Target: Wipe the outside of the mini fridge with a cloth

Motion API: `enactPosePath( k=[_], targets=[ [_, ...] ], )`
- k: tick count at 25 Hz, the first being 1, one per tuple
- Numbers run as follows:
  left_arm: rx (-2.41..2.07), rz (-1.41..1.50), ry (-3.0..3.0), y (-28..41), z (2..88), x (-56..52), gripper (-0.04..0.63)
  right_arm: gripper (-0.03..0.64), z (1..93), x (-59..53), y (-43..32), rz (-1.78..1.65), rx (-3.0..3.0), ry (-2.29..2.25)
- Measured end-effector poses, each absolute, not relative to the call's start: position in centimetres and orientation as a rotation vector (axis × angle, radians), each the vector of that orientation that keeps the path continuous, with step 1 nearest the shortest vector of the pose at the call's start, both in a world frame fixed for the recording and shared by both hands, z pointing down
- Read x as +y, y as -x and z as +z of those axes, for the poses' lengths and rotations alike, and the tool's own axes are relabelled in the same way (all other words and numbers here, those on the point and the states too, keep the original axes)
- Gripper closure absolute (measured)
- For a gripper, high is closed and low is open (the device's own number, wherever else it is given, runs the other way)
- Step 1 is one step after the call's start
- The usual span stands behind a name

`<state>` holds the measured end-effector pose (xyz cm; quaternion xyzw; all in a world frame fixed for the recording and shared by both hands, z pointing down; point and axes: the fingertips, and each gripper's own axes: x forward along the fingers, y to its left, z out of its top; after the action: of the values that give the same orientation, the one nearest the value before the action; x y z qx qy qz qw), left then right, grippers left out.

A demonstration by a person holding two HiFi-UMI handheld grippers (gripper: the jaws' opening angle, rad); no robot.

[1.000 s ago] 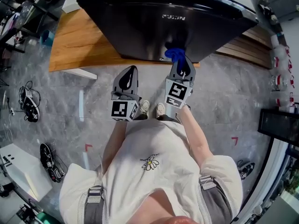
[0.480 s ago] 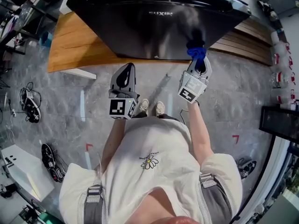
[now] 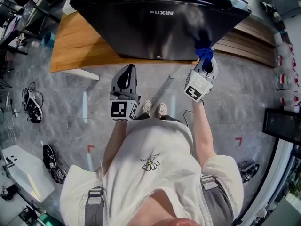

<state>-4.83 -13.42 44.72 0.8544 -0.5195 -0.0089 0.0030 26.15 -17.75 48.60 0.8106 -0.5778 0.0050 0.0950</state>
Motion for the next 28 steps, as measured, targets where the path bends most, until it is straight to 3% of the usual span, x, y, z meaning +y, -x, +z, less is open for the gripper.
enactPosePath(
  k=[13, 28],
  targets=[
    [-1.715, -0.059, -2.580, 8.5, 45.0, -12.3, 0.591, 0.555, 48.4, -16.7, -27.0, 0.038, -1.680, -2.436],
    [-1.815, -0.119, -2.446, 15.4, 46.1, -11.4, 0.591, 0.555, 50.7, -18.1, 1.9, 0.123, -2.356, -1.829]
  ],
)
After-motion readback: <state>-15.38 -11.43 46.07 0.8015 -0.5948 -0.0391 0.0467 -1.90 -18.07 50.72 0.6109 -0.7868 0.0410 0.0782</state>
